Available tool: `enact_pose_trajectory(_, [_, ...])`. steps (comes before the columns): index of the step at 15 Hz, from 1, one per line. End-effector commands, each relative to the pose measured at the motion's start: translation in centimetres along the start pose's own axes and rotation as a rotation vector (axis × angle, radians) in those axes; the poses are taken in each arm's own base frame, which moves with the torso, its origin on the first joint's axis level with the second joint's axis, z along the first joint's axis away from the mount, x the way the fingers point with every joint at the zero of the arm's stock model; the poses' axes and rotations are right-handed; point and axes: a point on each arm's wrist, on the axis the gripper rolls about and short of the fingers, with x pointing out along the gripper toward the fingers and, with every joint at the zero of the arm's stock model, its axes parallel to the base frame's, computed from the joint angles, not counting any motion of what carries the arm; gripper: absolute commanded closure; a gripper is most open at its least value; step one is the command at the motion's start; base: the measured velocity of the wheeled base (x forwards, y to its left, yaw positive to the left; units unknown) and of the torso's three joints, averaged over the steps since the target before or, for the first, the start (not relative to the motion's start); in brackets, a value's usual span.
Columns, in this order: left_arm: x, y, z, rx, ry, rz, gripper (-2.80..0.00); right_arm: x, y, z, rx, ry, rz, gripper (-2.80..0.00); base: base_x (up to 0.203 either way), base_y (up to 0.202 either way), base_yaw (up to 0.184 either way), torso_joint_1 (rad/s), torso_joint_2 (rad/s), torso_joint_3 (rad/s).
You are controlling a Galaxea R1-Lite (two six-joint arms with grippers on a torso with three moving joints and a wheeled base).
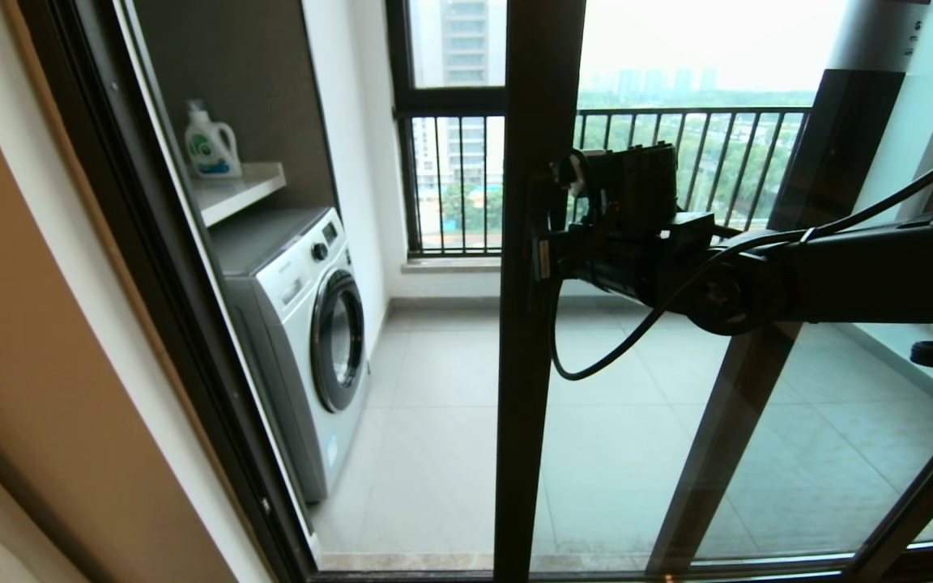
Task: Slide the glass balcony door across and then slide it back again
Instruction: Close the slid door
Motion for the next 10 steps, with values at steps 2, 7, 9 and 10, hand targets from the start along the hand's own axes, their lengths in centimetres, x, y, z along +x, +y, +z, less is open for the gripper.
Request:
enact_pose_trajectory(2, [0.0,0.0,0.0,0.000,0.000,0.000,0.00,0.6,0.7,-0.7,-0.004,0.015,0.014,0.00,0.000,0.000,0.000,0.000,0.00,0.000])
enact_pose_trajectory(7, [0.0,0.0,0.0,0.000,0.000,0.000,0.00,1.4,3.1,-0.3,-0.004,-0.018,0.051,0.00,0.000,0.000,0.000,0.000,0.00,0.000])
enact_pose_trajectory(9, [0.0,0.0,0.0,0.000,0.000,-0.001,0.00,1.9,4.2,-0.5,-0.005,-0.027,0.051,0.00,0.000,0.000,0.000,0.000,0.00,0.000])
enact_pose_trajectory(10, [0.0,0.0,0.0,0.001,0.000,0.000,0.00,2.2,4.4,-0.6,-0.005,-0.029,0.051,0.00,0.000,0.000,0.000,0.000,0.00,0.000])
